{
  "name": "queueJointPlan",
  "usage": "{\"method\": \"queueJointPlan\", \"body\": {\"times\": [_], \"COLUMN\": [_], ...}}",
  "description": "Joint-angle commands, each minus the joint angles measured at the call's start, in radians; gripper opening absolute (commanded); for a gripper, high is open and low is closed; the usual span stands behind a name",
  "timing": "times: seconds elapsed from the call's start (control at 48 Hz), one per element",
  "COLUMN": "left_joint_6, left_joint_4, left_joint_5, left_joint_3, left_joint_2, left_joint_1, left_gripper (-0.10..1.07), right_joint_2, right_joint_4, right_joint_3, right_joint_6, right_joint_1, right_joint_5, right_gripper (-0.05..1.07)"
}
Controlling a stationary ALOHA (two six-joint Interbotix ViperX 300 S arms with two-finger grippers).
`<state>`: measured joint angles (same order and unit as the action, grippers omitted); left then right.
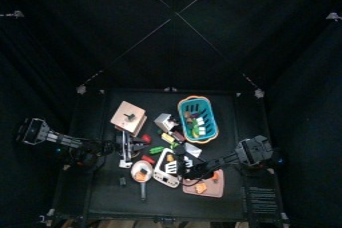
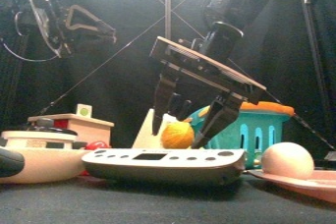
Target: Place corn on stove
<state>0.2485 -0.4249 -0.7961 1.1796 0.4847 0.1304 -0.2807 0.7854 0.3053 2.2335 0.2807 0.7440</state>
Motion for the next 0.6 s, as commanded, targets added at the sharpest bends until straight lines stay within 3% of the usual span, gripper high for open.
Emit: {"method": "queueJointPlan", "body": {"times": [0.0,0.583], "left_joint_6": [0.000,0.000], "left_joint_4": [-0.002,-0.002], "left_joint_5": [-0.003,-0.003], "left_joint_3": [-0.015,-0.014], "left_joint_2": [0.002,0.003], "left_joint_1": [0.002,0.002], "left_gripper": [0.67,0.67], "right_joint_2": [0.028,0.043], "right_joint_4": [0.005,-0.005], "right_joint_3": [-0.026,-0.026], "right_joint_6": [-0.006,-0.012], "right_joint_1": [0.003,0.026], "right_joint_5": [0.008,0.041], "right_gripper": [0.93,0.93]}}
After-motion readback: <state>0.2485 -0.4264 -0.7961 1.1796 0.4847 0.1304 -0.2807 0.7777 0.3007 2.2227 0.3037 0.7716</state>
